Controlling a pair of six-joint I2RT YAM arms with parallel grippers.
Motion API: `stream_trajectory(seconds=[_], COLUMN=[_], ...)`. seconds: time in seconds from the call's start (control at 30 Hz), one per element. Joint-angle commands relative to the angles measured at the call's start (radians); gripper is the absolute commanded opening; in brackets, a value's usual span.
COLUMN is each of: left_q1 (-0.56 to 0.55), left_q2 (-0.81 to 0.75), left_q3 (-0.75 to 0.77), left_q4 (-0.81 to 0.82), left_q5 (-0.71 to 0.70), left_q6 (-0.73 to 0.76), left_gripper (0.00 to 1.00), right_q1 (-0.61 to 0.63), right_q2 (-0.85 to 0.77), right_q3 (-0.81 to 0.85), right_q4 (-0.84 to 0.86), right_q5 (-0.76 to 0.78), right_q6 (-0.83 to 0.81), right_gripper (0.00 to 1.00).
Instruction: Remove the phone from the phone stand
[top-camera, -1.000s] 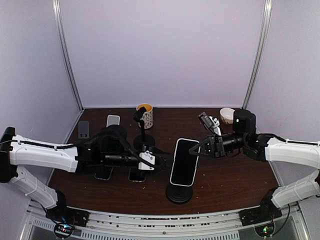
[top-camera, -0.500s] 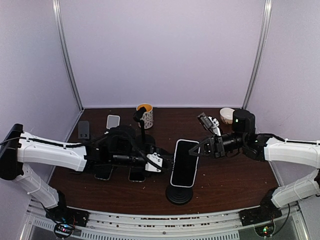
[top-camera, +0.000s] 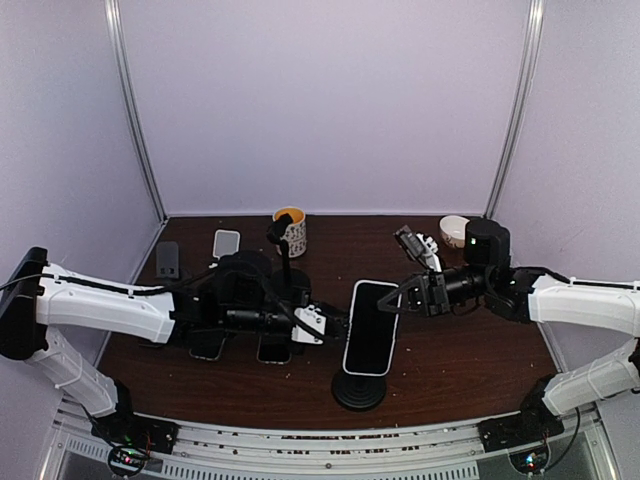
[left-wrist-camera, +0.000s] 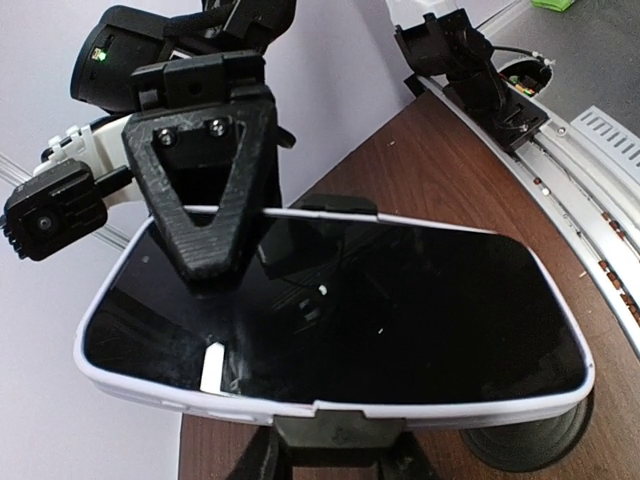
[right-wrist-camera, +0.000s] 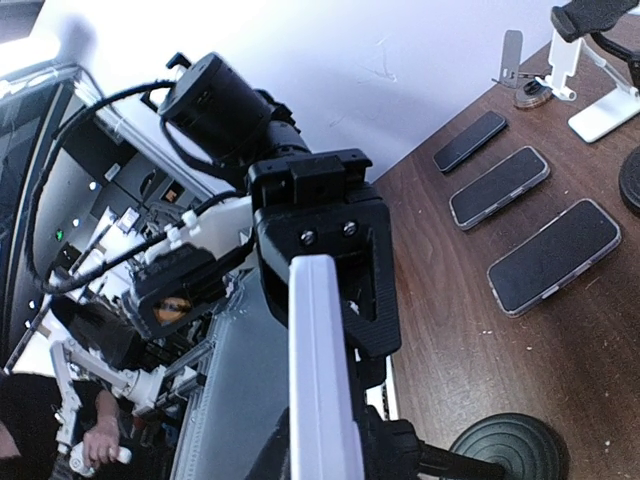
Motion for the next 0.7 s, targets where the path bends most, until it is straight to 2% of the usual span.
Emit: stream_trajectory(seconds=[0.0, 0.07, 0.13, 0.4, 0.53, 0.67], left_q1=[-0.017, -0.016, -0.016, -0.016, -0.016, -0.016], left_q2=[0.003, 0.008, 0.012, 0.015, 0.009, 0.0], left_q3=[0.01, 0.01, 0.01, 0.006, -0.005, -0.02], left_q4=[0.133, 0.133, 0.137, 0.158, 0.16, 0.164], left_q5=[0.011, 0.007, 0.004, -0.019, -0.028, -0.035], left_q6=[0.006, 0.01, 0.01, -0.003, 0.001, 0.007], left_gripper=[0.0, 0.0, 0.0, 0.0, 0.0, 0.0], right_q1=[0.014, 0.02, 0.035, 0.076, 0.08, 0.08], right_q2=[-0.003, 0.001, 0.009, 0.063, 0.078, 0.087], right_q3=[0.023, 0.03, 0.036, 0.045, 0.036, 0.025], right_q4=[0.083, 0.1, 0.12, 0.148, 0.149, 0.149], right_q5=[0.036, 0.046, 0.055, 0.062, 0.064, 0.045], right_q6=[0.038, 0.052, 0.068, 0.089, 0.088, 0.082], right_gripper=[0.3, 0.39, 0.41, 0.36, 0.26, 0.03])
